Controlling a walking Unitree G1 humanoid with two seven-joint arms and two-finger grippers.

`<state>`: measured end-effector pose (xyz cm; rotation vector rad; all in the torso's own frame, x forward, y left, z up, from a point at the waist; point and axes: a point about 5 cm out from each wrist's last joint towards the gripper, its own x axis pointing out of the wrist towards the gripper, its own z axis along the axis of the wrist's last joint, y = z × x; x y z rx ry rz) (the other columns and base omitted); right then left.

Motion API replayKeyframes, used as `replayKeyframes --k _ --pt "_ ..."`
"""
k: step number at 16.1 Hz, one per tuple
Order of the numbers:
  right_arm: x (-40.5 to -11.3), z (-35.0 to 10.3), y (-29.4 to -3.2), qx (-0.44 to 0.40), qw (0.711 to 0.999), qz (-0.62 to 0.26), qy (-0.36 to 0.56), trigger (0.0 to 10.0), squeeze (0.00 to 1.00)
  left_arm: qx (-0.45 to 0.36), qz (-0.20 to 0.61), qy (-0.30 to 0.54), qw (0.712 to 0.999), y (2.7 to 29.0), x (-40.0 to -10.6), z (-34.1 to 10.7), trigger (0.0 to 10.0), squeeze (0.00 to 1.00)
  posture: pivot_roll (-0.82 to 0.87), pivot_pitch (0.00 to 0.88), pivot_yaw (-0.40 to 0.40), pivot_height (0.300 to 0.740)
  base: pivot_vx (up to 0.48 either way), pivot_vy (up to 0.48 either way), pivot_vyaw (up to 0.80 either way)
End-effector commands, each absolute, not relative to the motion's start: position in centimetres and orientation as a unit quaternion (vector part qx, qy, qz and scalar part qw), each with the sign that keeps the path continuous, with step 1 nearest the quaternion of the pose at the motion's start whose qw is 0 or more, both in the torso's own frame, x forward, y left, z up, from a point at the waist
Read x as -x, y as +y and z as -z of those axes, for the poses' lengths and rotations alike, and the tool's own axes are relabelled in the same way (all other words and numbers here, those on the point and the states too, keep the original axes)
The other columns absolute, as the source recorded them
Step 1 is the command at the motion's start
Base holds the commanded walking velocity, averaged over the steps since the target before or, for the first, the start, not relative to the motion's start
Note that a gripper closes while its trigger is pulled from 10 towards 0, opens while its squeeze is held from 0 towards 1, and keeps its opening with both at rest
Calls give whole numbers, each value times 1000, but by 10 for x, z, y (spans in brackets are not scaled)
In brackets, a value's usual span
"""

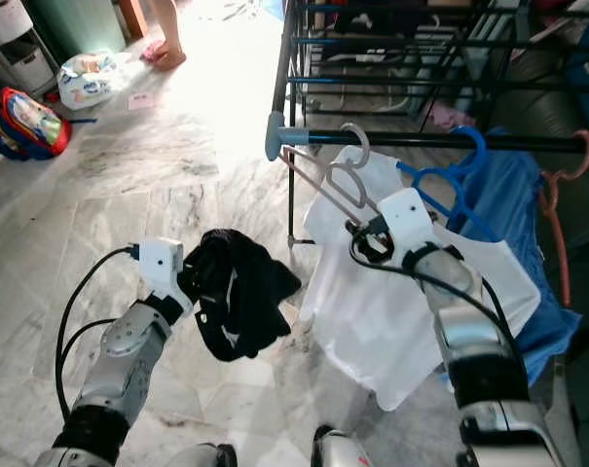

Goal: Hang hanger

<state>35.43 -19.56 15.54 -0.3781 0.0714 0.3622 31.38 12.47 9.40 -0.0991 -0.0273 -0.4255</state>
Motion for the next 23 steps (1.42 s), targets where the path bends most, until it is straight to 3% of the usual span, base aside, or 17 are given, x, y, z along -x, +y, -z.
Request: replayKeyframes --k 1,4,5,6,12,13,14,16,17,18,19,20,23 --pt "-357 -153 -195 180 963 -196 45 10000 0 38 217 -21 975 128 -312 -98 10000 0 62 267 61 740 0 0 0" --pt "-370 -162 -199 187 957 -217 55 9961 0 33 219 -17 975 130 -312 -101 10000 0 69 269 68 740 0 0 0" --pt "-374 -164 -201 195 955 -216 60 235 0 31 220 -16 975 130 -312 -101 10000 0 67 265 68 740 0 0 0" --pt "-377 -167 -202 202 952 -219 63 0 0 31 221 -15 975 129 -312 -101 10000 0 64 263 64 740 0 0 0" --pt "-386 -177 -200 203 946 -243 68 0 0 31 226 -7 974 125 -312 -100 10000 0 61 253 58 740 0 0 0" --pt "-387 -178 -198 212 942 -251 70 2784 0 30 227 -5 974 125 -312 -99 10000 0 61 248 59 740 0 0 0" --pt "-387 -178 -197 219 939 -255 69 4902 0 29 227 -3 974 126 -312 -99 10000 0 61 245 61 740 0 0 0" --pt "-389 -180 -195 233 935 -257 66 7569 0 27 228 -1 973 125 -313 -98 10000 0 65 251 58 740 0 0 0" --pt "-391 -185 -193 230 937 -255 60 10000 0 26 225 -2 974 126 -314 -100 10000 0 64 248 57 740 0 0 0" --pt "-392 -187 -192 226 939 -254 58 10000 0 27 223 -1 975 128 -314 -100 10000 0 64 248 57 740 0 0 0" --pt "-393 -188 -192 224 940 -251 57 10000 910 25 222 1 975 128 -314 -99 10000 0 65 251 59 740 0 0 0" --pt "-394 -189 -193 225 941 -247 56 10000 1000 24 222 3 975 129 -314 -98 10000 0 66 250 56 740 0 0 0" --pt "-392 -185 -196 228 939 -250 63 10000 1000 25 221 5 975 128 -313 -96 10000 0 66 231 55 740 0 0 0"
